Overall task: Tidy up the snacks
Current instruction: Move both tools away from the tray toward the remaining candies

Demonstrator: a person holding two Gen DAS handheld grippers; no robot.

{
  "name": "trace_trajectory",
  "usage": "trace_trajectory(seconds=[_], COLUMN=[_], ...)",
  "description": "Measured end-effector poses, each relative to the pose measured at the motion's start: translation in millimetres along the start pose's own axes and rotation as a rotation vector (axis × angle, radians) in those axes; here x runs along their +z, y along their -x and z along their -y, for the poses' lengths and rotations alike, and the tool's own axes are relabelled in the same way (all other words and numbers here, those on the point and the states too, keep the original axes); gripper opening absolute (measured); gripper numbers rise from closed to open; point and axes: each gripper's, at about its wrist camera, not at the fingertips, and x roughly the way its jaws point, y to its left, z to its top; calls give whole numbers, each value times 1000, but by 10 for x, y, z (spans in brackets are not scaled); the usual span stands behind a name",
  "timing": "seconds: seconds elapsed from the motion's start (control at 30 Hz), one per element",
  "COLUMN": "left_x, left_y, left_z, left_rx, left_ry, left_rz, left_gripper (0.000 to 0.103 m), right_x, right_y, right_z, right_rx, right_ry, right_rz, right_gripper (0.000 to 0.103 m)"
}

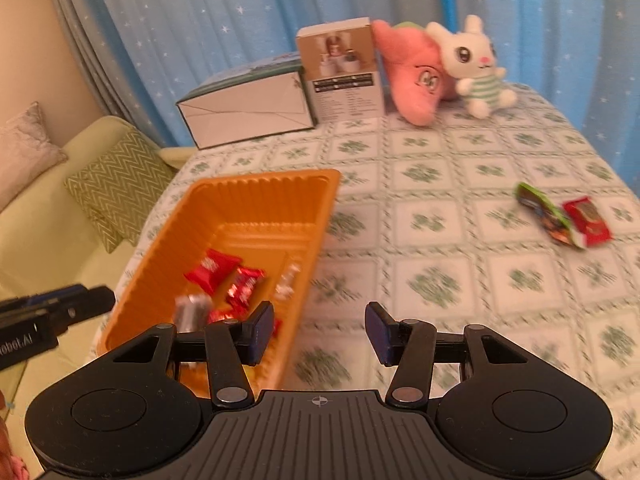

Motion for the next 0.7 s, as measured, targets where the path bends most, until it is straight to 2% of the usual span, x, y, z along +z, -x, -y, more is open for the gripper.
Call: trace_trajectory(seconds=[0.23,0.7], left_x=[-113,-267], left_y=[212,331], left_z=[332,989], left_rx=[-29,-99], left_ry=[-17,-79], left_rz=[4,-10], left_gripper=[35,35], right_x=[-234,-423], right_y=[358,947], right_z=[147,632], right_rx=[-36,-128], right_ry=[-4,-72], right_rz=[7,49], right_gripper=[51,51])
